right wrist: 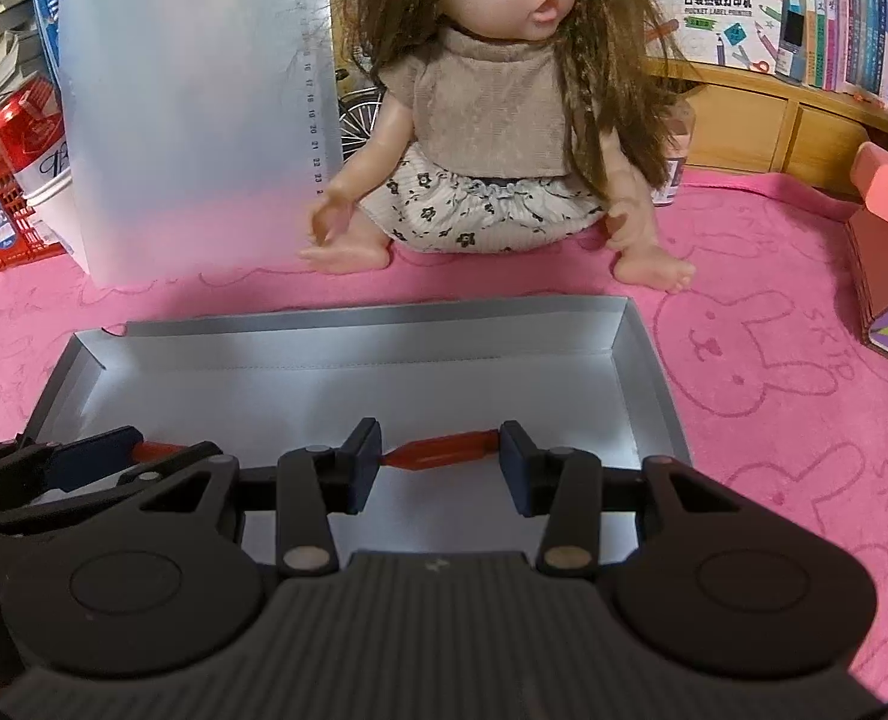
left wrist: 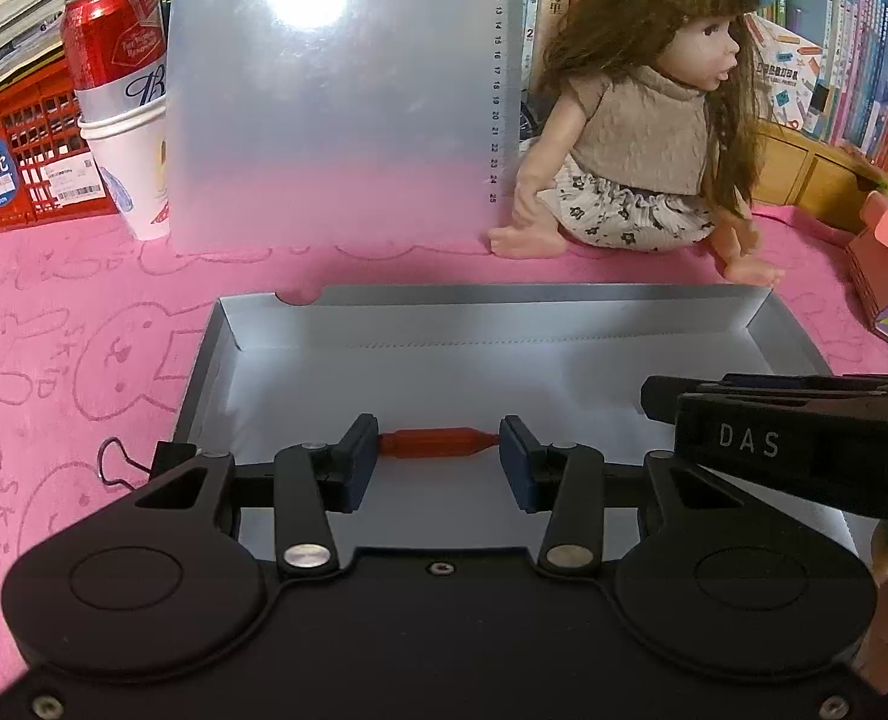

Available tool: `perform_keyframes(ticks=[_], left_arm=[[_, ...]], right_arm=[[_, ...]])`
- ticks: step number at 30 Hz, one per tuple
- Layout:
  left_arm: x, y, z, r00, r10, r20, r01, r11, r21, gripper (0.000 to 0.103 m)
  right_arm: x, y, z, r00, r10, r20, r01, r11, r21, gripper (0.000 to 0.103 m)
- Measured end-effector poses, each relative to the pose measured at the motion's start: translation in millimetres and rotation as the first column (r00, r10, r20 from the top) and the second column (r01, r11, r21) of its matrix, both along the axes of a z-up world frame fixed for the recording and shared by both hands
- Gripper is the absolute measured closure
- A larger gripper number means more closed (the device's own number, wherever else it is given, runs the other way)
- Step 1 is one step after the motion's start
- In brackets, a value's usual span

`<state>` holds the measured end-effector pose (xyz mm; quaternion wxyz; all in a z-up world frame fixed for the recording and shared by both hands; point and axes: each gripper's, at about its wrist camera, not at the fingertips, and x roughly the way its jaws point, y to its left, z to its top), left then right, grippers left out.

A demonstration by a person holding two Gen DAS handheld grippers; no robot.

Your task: Organize rigid objects

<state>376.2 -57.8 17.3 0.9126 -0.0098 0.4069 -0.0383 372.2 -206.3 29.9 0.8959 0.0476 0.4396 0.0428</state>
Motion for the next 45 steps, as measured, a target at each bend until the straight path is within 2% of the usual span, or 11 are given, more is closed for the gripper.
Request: perform_keyframes(ticks=[7,8,9,10,23,32,45], left_arm=[[-1.4,-2.9,-1.0,1.000,-0.015,0.011,0.015,1.000,0.019,0.060],[-1.7,-2.9,-0.8,1.000,-0.017,0.010,0.017,1.000,0.014,0.060],[-2.1,-2.6,-0.5,1.000,-0.022,0.010,0.022,1.000,0.008,0.060],[-2.6,-2.7,0.1,1.000,-0.024,0.010,0.023,1.000,0.007,0.059],[-29.5,7.2,28.0,0.996,-0.034,0.084,0.032,0.999,0.019,0.035],[-64.4,15.5,50.5,0.990,-0.054,0.130,0.053,0.999,0.012,0.030],[-138.8,25.2,74.9,0.974,-0.118,0.191,0.122,0.992,-0.011,0.026]], right_arm=[[0.6,2.5,0.6,1.000,0.008,0.010,-0.008,1.000,-0.012,0.052],[0.3,2.5,1.0,1.000,0.007,0.012,-0.007,1.000,-0.010,0.049],[-0.2,2.2,1.4,1.000,0.008,0.015,-0.008,1.000,-0.008,0.041],[-0.9,2.0,2.2,1.000,0.007,0.020,-0.007,1.000,-0.008,0.041],[-26.6,-6.2,29.9,0.996,0.025,0.085,-0.023,1.000,-0.019,0.027],[-61.2,-5.8,51.9,0.989,0.064,0.133,-0.060,0.998,-0.032,0.021],[-129.2,-16.2,75.8,0.972,0.105,0.212,-0.105,0.994,-0.012,0.012]])
